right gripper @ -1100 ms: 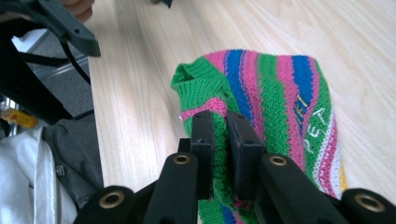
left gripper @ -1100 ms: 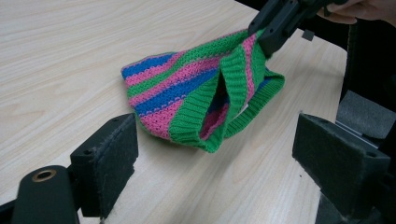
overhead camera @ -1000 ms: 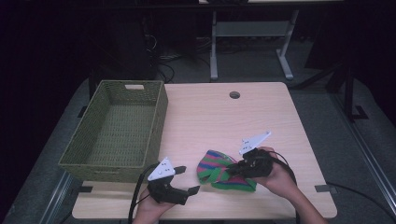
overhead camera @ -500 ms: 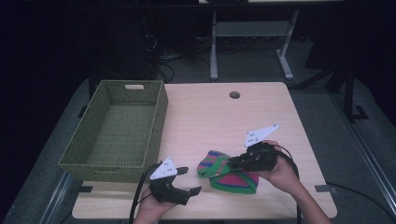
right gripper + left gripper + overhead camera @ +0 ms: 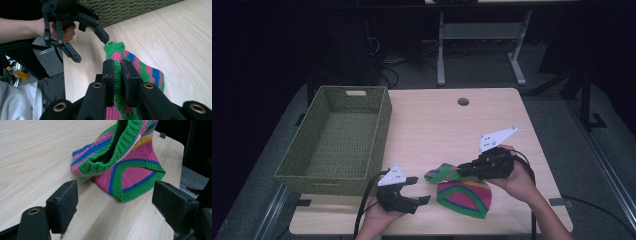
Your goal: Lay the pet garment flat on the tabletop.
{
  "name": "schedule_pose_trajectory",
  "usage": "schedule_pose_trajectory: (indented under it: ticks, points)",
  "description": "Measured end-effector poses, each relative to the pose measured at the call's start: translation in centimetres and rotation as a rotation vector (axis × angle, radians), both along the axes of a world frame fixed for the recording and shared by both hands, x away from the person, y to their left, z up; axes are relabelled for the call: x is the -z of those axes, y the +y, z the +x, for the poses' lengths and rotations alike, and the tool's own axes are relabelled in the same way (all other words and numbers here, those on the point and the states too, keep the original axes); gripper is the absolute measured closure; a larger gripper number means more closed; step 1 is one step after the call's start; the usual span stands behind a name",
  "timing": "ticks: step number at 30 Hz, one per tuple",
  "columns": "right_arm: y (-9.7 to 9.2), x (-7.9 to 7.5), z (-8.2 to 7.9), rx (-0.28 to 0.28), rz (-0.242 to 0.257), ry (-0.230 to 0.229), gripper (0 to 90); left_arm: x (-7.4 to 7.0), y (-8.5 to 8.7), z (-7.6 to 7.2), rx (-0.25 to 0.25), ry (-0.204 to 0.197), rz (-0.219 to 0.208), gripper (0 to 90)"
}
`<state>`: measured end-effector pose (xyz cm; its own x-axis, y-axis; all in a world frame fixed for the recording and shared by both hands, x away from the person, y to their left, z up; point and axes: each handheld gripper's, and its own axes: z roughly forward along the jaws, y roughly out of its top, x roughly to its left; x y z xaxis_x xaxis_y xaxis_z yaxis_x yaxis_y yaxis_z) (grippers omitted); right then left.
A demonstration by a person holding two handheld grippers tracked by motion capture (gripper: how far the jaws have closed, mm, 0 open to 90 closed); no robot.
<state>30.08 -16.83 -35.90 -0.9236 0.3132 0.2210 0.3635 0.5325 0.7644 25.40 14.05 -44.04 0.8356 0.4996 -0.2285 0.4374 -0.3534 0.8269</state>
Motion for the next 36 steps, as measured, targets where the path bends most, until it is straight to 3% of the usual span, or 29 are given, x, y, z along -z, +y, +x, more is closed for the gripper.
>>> schedule_pose_trajectory:
  ticks: [9, 20, 25, 26, 27, 28, 30, 36]
  points:
    - [-0.3, -1.1, 0.2, -0.033, 0.031, -0.002, 81.4, 0.4, -1.1, 1.9, 0.002, 0.004, 0.011, 21.4]
    - [-0.5, -1.7, 0.4, -0.053, 0.044, -0.004, 81.4, 1.5, -1.9, 4.0, -0.002, 0.003, -0.011, 24.9]
    - [-0.6, -1.9, 0.5, -0.053, 0.053, -0.003, 81.4, 1.8, -2.0, 4.5, 0.034, -0.003, -0.023, 41.4]
    - [-0.6, -1.9, 0.5, -0.053, 0.053, -0.003, 81.4, 1.9, -2.1, 4.4, 0.041, -0.004, -0.021, 41.4]
    - [-0.7, -1.9, 0.5, -0.052, 0.052, -0.009, 81.3, 1.8, -2.1, 4.3, 0.052, -0.01, -0.019, 52.1]
    - [-0.7, -1.9, 0.5, -0.052, 0.052, -0.009, 81.3, 1.8, -2.1, 4.2, 0.064, -0.015, -0.018, 52.1]
    - [-0.7, -1.8, 0.5, -0.048, 0.054, -0.005, 81.4, 1.7, -2.0, 4.1, 0.073, -0.019, -0.019, 63.6]
    - [-1.0, -1.8, 0.5, -0.039, 0.048, -0.01, 81.4, 1.1, -1.6, 3.8, 0.086, -0.036, -0.053, 75.3]
